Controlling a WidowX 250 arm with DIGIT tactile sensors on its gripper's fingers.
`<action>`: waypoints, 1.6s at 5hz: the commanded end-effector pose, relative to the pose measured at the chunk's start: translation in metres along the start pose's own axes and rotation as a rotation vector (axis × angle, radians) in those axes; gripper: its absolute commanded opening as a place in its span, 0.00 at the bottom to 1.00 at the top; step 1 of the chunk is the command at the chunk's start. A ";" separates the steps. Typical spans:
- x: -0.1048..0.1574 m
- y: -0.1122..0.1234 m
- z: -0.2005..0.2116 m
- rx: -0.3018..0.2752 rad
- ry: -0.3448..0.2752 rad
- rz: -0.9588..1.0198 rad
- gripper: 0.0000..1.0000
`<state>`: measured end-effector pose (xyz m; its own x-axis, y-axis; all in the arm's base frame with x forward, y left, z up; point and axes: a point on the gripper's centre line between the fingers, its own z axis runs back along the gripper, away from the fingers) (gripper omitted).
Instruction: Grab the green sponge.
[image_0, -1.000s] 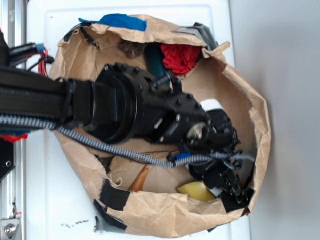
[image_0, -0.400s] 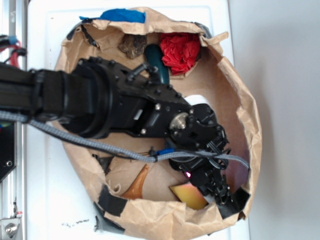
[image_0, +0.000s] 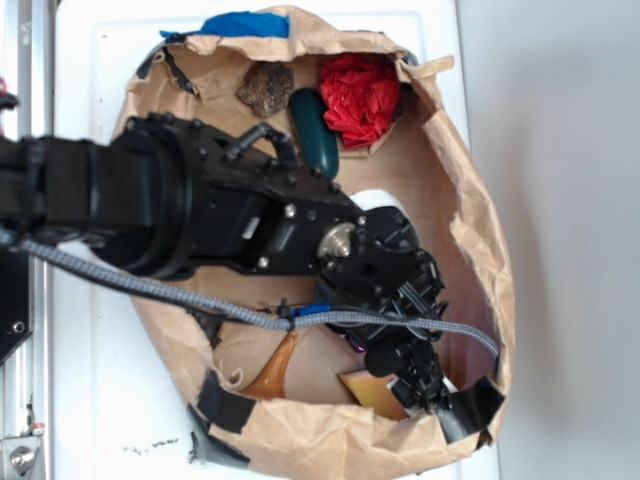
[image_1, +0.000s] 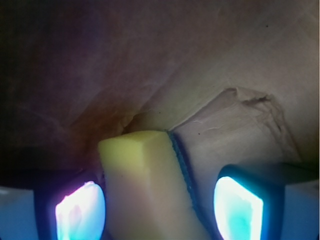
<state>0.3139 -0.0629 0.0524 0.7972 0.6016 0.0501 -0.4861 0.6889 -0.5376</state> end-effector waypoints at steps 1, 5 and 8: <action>0.005 -0.011 0.016 -0.052 -0.026 -0.050 1.00; -0.023 -0.017 -0.033 0.061 0.026 -0.102 1.00; -0.022 -0.008 -0.035 0.104 0.055 -0.053 0.00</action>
<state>0.3186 -0.0898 0.0321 0.8252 0.5628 0.0481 -0.4847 0.7492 -0.4514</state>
